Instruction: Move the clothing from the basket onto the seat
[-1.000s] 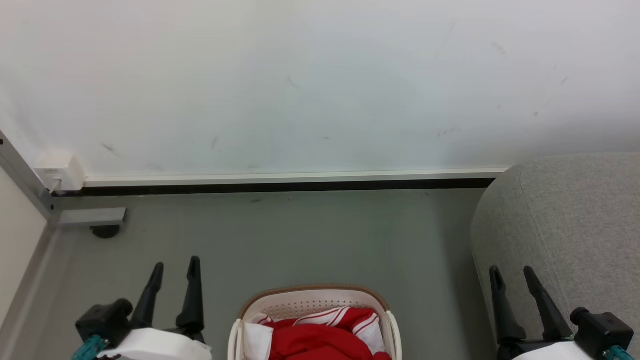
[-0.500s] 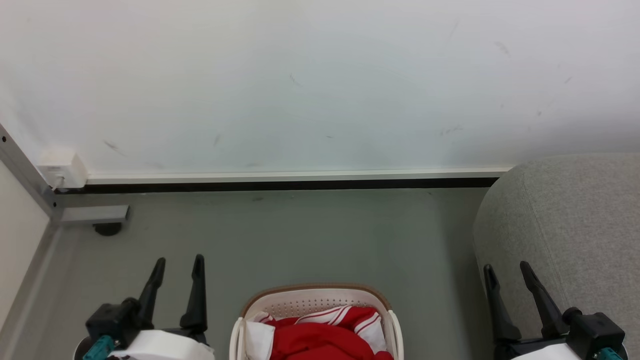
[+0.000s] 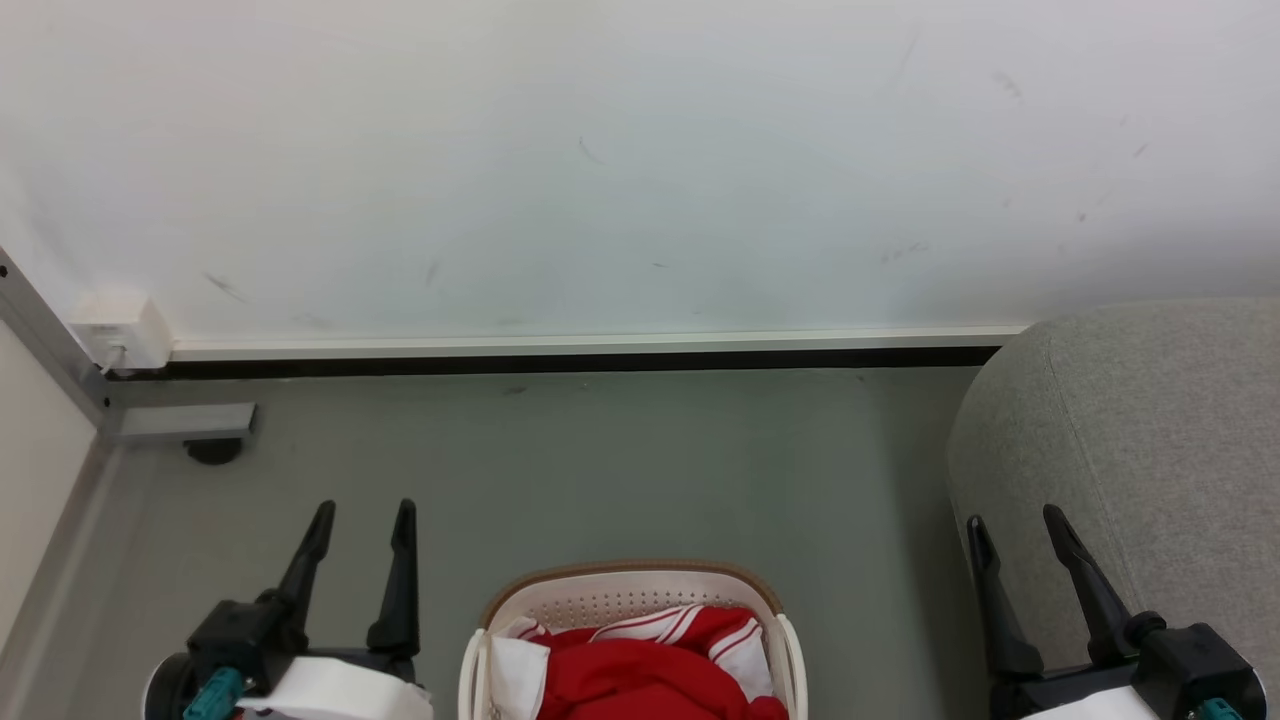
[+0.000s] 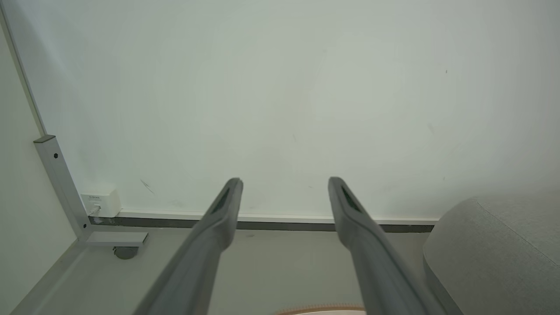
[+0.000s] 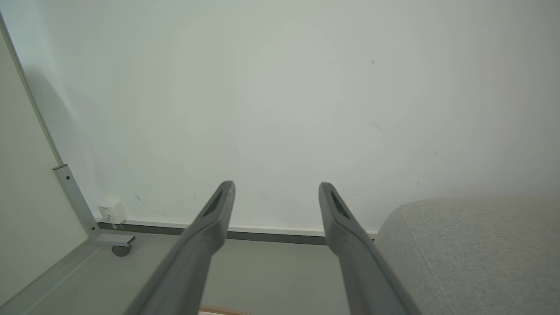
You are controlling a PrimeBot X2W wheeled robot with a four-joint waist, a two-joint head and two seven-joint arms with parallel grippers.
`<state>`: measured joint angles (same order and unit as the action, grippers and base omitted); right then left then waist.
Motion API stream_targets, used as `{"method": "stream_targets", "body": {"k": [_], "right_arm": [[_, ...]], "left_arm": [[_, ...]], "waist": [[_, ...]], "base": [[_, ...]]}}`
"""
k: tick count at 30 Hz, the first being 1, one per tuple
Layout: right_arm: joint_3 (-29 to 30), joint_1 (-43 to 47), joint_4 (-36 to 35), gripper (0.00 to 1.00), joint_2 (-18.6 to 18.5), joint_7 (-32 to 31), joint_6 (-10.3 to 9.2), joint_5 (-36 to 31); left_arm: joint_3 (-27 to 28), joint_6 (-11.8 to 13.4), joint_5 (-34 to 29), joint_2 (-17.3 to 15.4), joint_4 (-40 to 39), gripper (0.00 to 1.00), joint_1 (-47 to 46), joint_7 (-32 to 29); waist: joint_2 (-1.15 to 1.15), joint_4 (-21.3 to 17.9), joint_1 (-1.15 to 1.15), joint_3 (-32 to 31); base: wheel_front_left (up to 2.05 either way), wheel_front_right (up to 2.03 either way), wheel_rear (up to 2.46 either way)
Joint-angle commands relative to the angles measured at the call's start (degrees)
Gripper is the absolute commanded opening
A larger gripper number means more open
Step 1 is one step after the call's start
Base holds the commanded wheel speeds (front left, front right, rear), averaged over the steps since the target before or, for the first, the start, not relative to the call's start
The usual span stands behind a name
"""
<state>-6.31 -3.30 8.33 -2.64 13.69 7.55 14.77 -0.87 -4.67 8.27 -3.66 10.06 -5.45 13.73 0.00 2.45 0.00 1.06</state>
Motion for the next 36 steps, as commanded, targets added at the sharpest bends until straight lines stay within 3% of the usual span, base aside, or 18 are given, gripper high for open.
{"method": "stream_targets", "body": {"k": [1,11,36], "right_arm": [[-0.1,0.3,-0.4,1.00,-0.4,0.7,-0.11,-1.3],[0.3,0.8,0.3,1.00,-0.4,1.6,-0.12,-4.3],[0.7,-0.3,1.3,1.00,-0.4,1.5,-0.12,-4.3]], "left_arm": [[0.2,-0.3,-1.5,0.0,-0.3,1.00,-0.7,0.7],[0.4,-1.2,-4.3,0.4,-0.7,1.00,-0.5,1.5],[0.3,-2.5,-1.4,0.7,0.5,1.00,-1.7,1.5]], "waist": [[0.00,0.0,0.00,0.1],[0.00,0.3,0.00,0.0],[0.00,-1.2,0.00,2.0]], "base": [[0.00,0.00,0.00],[0.00,0.00,0.00],[0.00,0.00,0.00]]}}
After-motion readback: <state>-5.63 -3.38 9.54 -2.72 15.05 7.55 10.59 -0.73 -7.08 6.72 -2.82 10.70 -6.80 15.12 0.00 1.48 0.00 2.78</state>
